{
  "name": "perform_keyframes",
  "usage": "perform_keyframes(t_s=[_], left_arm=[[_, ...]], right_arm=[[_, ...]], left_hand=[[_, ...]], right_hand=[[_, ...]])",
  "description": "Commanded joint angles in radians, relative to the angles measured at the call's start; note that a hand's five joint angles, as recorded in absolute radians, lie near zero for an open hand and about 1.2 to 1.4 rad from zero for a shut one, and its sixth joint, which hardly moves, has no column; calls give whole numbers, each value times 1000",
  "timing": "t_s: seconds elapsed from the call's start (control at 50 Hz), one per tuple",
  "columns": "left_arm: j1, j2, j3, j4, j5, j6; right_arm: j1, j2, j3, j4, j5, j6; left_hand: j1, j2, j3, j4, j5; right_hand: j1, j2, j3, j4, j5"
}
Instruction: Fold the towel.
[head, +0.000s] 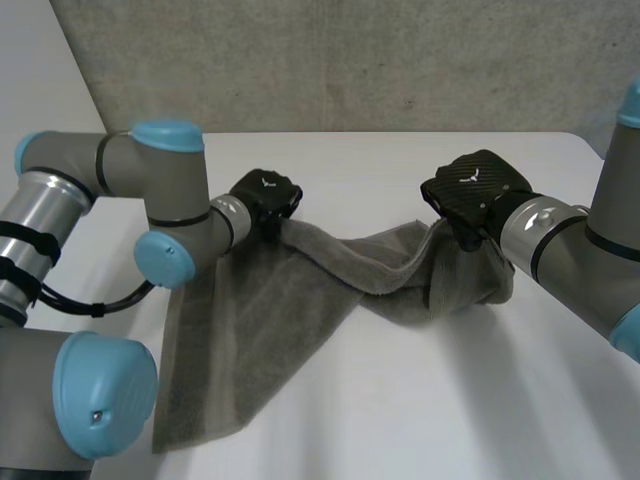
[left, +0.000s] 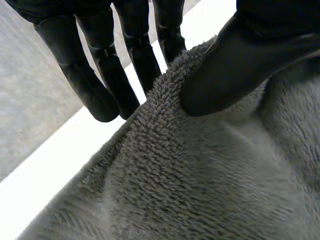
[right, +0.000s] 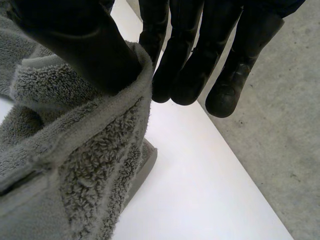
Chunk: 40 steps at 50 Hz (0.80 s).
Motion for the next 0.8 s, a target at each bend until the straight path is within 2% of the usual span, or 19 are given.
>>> perform_keyframes(t_s=[0.02, 0.14, 0.3, 0.46, 0.8], left_arm=[[7, 144, 5, -17, -65, -81], [20, 267, 2, -15, -72, -163], [31, 338, 2, -12, -79, -164], [30, 345, 2, -7, -135, -166], [30, 336, -30, 31, -161, -161]], right_arm=[[0, -28, -5, 2, 3, 0], [1, -43, -1, 3, 3, 0], [1, -47, 2, 5, 5, 0], [1, -60, 4, 6, 3, 0], [1, -60, 9, 9, 1, 0]], left_hand=[[-47, -84, -145, -125, -258], [-47, -84, -145, -125, -258], [-47, -84, -145, -125, -258], [-47, -84, -145, -125, -258], [-47, -84, -145, -125, -258]], right_hand=[[50, 65, 58, 56, 51], [50, 65, 58, 56, 51], [50, 65, 58, 56, 51], [50, 65, 58, 56, 51], [50, 65, 58, 56, 51]])
